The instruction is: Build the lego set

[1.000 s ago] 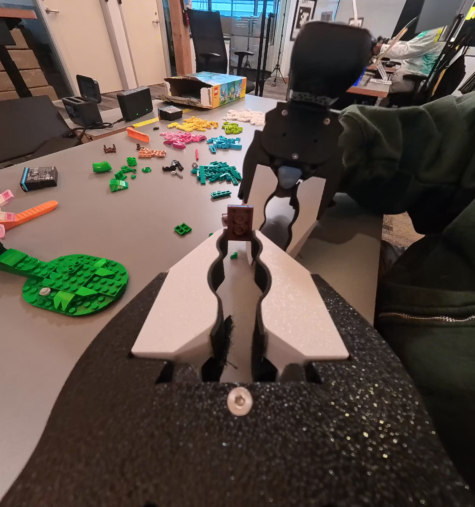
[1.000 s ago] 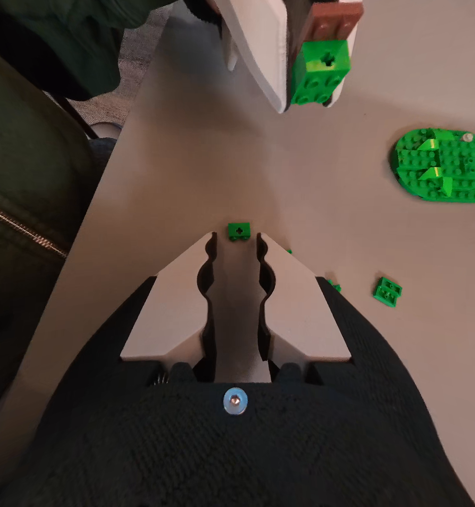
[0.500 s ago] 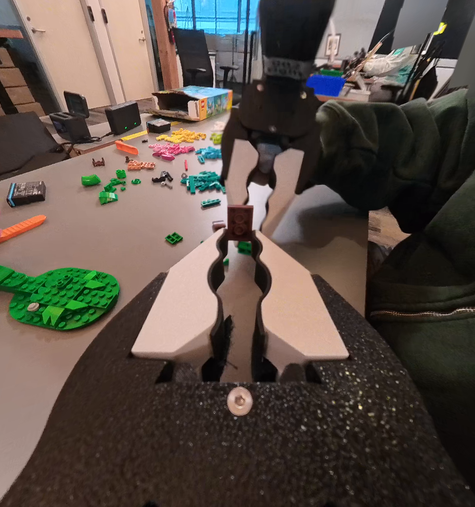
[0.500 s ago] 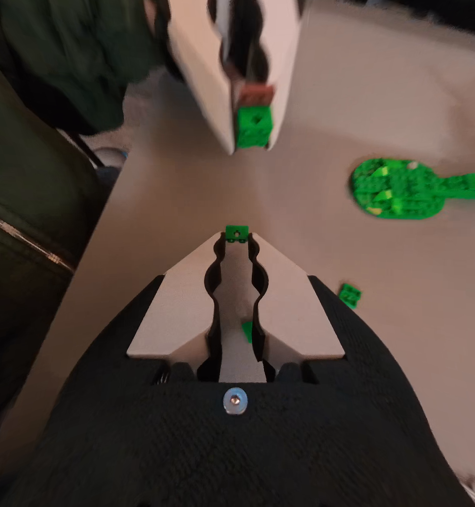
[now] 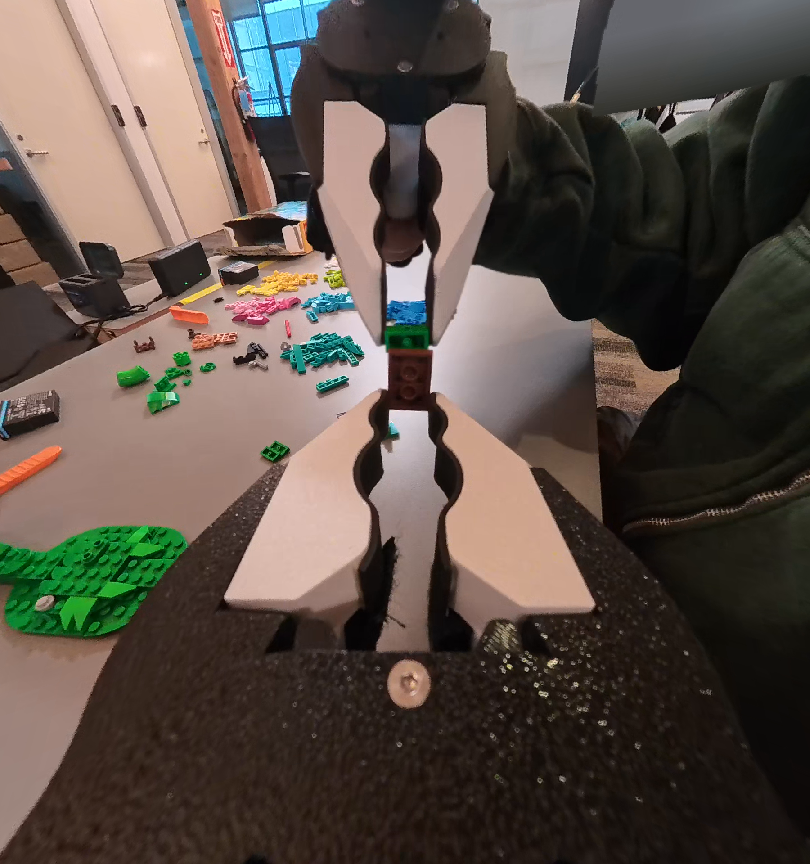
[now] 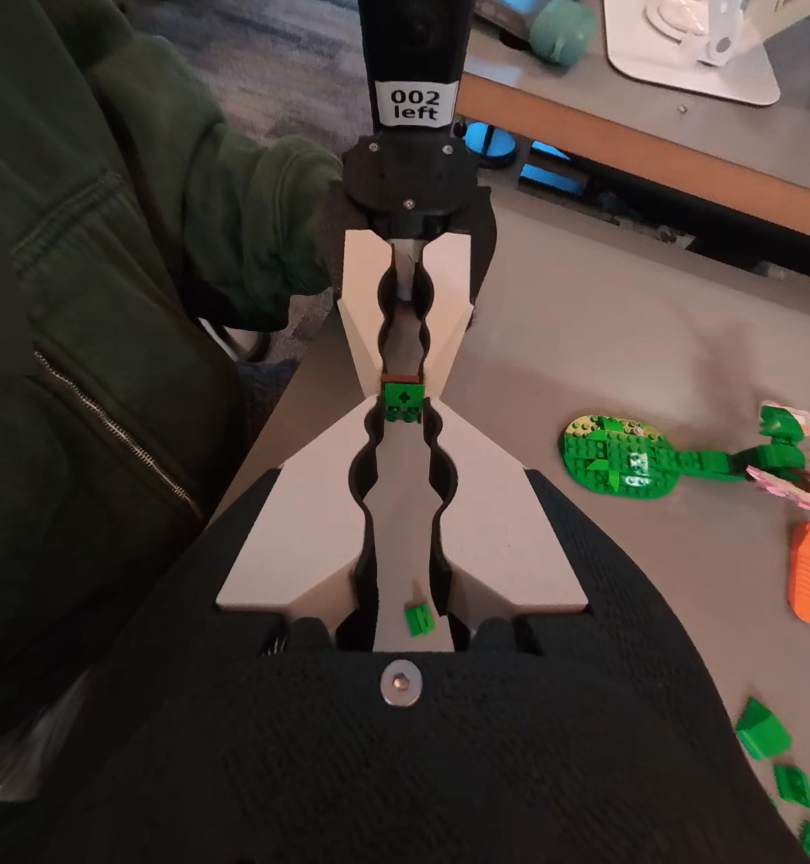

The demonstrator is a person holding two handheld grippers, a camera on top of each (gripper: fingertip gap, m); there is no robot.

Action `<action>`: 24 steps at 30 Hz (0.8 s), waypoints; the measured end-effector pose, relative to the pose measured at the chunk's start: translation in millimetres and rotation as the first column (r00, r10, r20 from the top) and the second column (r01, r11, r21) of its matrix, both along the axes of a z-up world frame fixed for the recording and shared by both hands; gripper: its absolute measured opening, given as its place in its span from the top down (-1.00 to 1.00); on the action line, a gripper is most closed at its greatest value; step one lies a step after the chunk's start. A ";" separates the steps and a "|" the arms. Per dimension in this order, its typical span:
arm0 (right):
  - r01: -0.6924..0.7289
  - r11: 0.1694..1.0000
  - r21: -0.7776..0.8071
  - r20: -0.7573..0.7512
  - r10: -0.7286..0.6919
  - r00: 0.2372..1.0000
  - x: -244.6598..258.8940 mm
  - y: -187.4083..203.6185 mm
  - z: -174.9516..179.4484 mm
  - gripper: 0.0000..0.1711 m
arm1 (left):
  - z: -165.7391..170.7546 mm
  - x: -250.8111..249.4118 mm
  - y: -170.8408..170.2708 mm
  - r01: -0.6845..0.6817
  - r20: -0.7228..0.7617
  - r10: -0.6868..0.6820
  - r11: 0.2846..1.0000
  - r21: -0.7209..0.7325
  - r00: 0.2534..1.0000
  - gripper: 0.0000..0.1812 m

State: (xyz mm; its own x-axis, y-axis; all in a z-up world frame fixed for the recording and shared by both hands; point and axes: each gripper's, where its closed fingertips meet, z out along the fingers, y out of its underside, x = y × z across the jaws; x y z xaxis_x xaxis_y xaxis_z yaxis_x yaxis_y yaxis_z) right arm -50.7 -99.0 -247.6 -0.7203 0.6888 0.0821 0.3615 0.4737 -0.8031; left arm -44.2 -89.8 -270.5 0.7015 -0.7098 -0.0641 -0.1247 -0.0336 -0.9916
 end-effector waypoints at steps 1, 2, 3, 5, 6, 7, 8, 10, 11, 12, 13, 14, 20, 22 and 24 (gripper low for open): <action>-0.005 1.000 0.003 0.007 0.005 1.000 0.3 -1.1 -0.5 0.83 | 0.2 -0.3 -0.1 0.000 0.000 0.000 1.000 0.000 1.000 0.85; -0.007 1.000 0.010 0.011 0.007 1.000 0.4 -1.8 -1.3 0.83 | 0.6 -0.3 -0.4 0.001 0.001 -0.001 1.000 0.000 1.000 0.85; -0.004 1.000 0.021 0.013 0.004 1.000 0.0 -1.5 -2.4 0.83 | 0.9 -0.6 -0.4 0.000 0.002 0.000 1.000 0.001 1.000 0.85; -0.003 0.999 0.032 0.018 0.003 1.000 -0.4 -2.3 -3.9 0.83 | 0.6 -0.9 -0.3 -0.002 0.000 0.002 1.000 -0.003 1.000 0.85; -0.001 0.999 0.040 0.022 0.000 1.000 -0.6 -2.2 -4.9 0.83 | -0.1 -1.1 0.0 -0.004 -0.003 0.004 1.000 -0.006 1.000 0.85; 0.006 0.999 0.052 0.023 -0.007 1.000 -1.4 -1.3 -5.9 0.83 | -1.0 -1.0 0.2 -0.004 -0.007 0.004 1.000 -0.010 1.000 0.85; 0.006 0.998 0.059 0.026 -0.007 1.000 -1.4 -1.2 -6.6 0.83 | -1.7 -0.7 0.1 -0.003 -0.009 0.003 1.000 -0.012 1.000 0.85; 0.010 0.998 0.066 0.030 -0.012 0.999 -1.7 -0.8 -6.8 0.83 | -1.9 -1.5 1.2 -0.011 -0.007 0.011 1.000 -0.015 1.000 0.85; 0.015 0.998 0.068 0.034 -0.017 0.999 -2.1 -0.5 -7.0 0.83 | -2.2 -1.6 1.6 -0.013 -0.007 0.013 1.000 -0.018 1.000 0.85; 0.018 0.997 0.071 0.038 -0.021 0.999 -2.2 -0.1 -7.3 0.83 | -2.4 -1.8 2.0 -0.017 -0.010 0.017 1.000 -0.018 1.000 0.85; 0.024 0.997 0.077 0.040 -0.027 0.999 -2.4 0.6 -7.6 0.83 | -2.7 -2.3 3.0 -0.025 -0.012 0.024 1.000 -0.016 1.000 0.85; 0.030 0.996 0.086 0.042 -0.034 0.999 -2.8 1.5 -8.0 0.83 | -3.0 -2.6 4.0 -0.032 -0.014 0.031 0.999 -0.016 0.999 0.85; 0.024 0.995 0.098 0.045 -0.028 0.999 -1.5 3.3 -8.4 0.83 | -3.4 -0.5 5.0 -0.029 -0.008 0.029 0.999 -0.021 1.000 0.85; 0.008 0.996 0.088 0.051 -0.013 0.999 -0.2 0.7 -8.0 0.83 | -3.9 1.8 3.7 -0.014 -0.009 0.014 1.000 -0.023 1.000 0.85; 0.000 0.996 0.090 0.065 -0.005 0.998 0.7 -0.6 -9.4 0.83 | -4.5 3.3 3.0 -0.005 -0.011 0.005 1.000 -0.026 1.000 0.85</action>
